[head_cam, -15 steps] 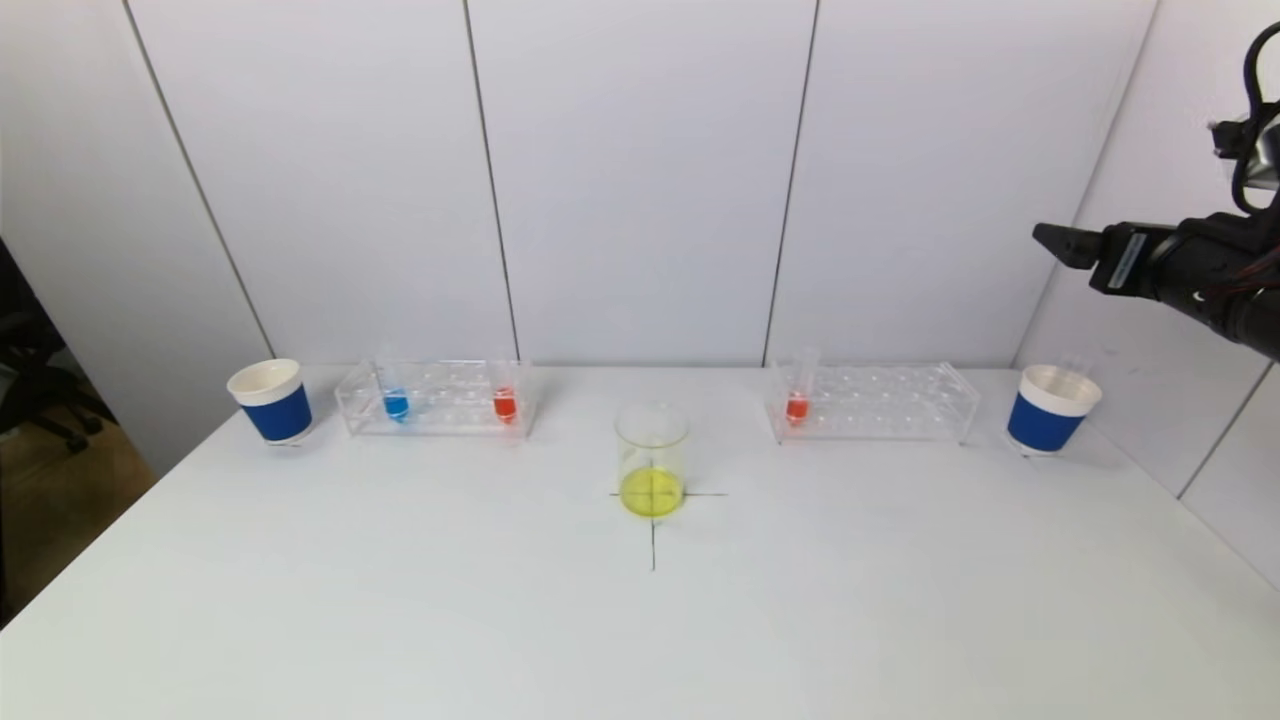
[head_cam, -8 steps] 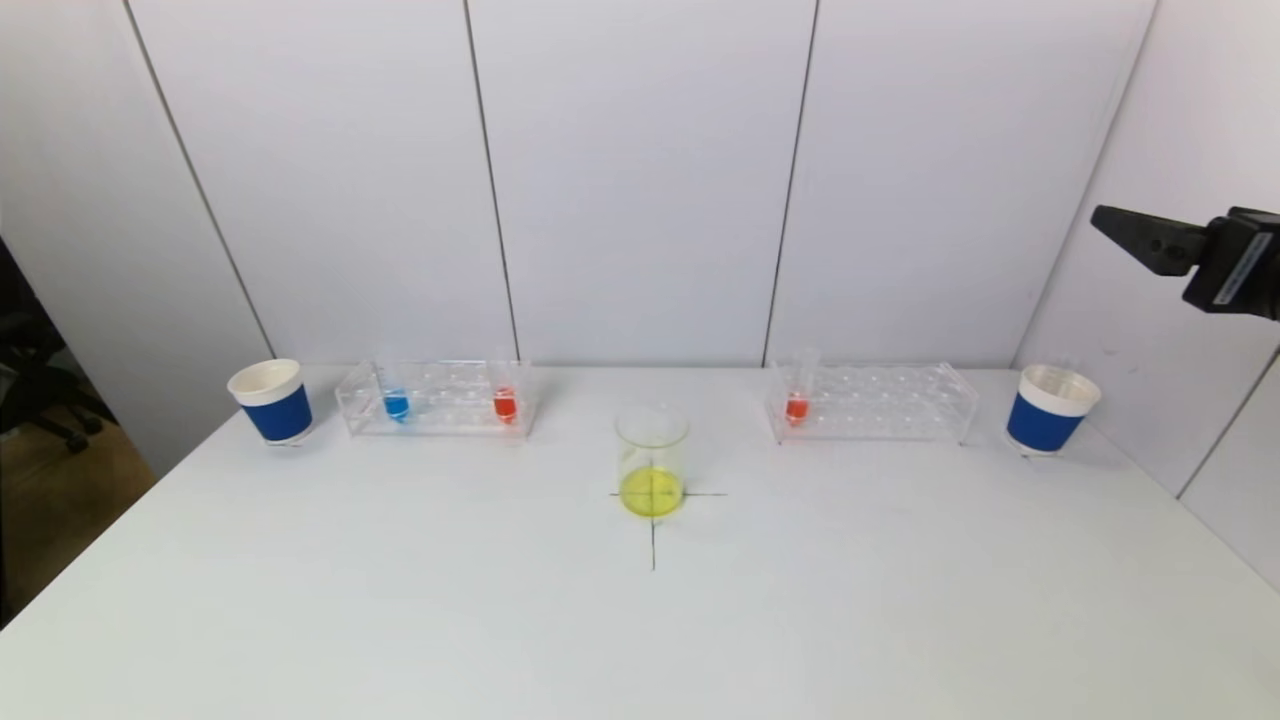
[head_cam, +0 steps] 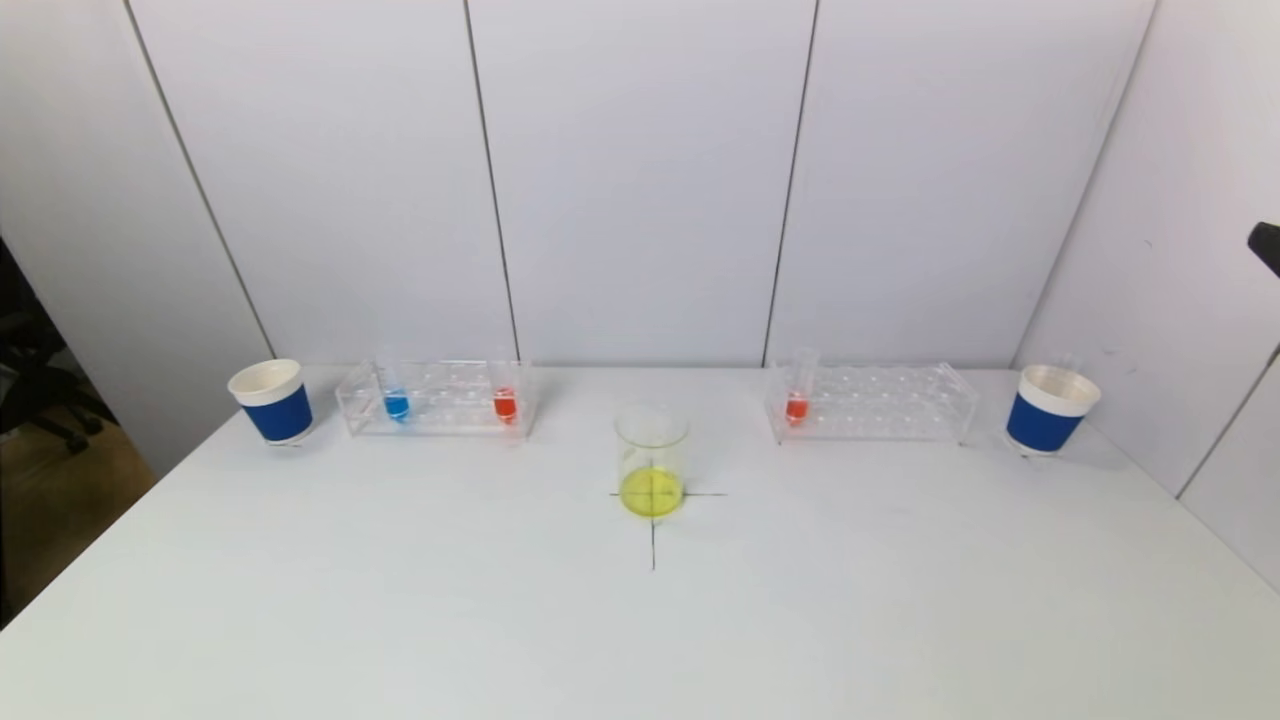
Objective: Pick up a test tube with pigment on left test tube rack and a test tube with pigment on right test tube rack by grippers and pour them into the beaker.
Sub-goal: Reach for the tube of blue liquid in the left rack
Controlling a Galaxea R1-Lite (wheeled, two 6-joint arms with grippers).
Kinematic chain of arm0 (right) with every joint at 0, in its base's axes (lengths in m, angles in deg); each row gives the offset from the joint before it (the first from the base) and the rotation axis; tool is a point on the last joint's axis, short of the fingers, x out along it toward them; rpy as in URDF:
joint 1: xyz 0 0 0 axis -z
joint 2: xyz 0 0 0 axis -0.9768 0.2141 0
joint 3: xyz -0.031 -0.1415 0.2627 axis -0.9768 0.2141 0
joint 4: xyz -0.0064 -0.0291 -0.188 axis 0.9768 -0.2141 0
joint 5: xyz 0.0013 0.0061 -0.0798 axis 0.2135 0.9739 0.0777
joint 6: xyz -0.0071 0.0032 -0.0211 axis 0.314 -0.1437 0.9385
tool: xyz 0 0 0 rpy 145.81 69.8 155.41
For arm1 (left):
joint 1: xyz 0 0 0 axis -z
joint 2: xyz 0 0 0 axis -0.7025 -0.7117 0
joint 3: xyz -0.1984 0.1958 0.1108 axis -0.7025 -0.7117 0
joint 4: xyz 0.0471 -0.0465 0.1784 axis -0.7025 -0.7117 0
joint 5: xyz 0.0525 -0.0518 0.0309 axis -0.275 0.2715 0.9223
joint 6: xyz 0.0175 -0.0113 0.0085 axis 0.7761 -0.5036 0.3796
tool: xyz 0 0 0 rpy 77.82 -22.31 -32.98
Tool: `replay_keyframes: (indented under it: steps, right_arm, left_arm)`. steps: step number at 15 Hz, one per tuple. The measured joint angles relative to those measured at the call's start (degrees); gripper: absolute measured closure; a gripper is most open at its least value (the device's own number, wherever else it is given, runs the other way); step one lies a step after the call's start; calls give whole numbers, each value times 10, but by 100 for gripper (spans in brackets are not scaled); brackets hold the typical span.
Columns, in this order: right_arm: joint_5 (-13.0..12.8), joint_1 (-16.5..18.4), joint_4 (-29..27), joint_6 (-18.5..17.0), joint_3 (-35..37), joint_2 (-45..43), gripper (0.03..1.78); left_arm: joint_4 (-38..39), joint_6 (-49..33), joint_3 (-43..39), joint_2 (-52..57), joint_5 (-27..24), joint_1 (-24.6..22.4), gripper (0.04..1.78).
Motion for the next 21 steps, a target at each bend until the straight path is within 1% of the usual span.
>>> replay_keyframes:
  steps: [2,4,10,11,14,16,19,21]
  right_arm:
    - [-7,2,-1,5,27,-43,4]
    - [-8,2,-17,8,54,-90,4]
    - [-6,3,-153,9,100,-251,4]
    - [-5,3,-167,9,108,-276,4]
    - [-4,3,-178,10,131,-337,4]
    - [-1,3,-200,12,143,-375,4]
    - [7,3,-266,13,153,-438,4]
    - [22,3,-311,13,157,-479,4]
  left_arm:
    - [0,0,0,0,0,0,6]
    - [0,0,0,0,0,0,6]
    - [0,0,0,0,0,0,6]
    - [0,0,0,0,0,0,6]
    - [0,0,0,0,0,0,6]
    - [0,0,0,0,0,0,6]
    - [0,0,0,0,0,0,6]
    - [0,0,0,0,0,0,6]
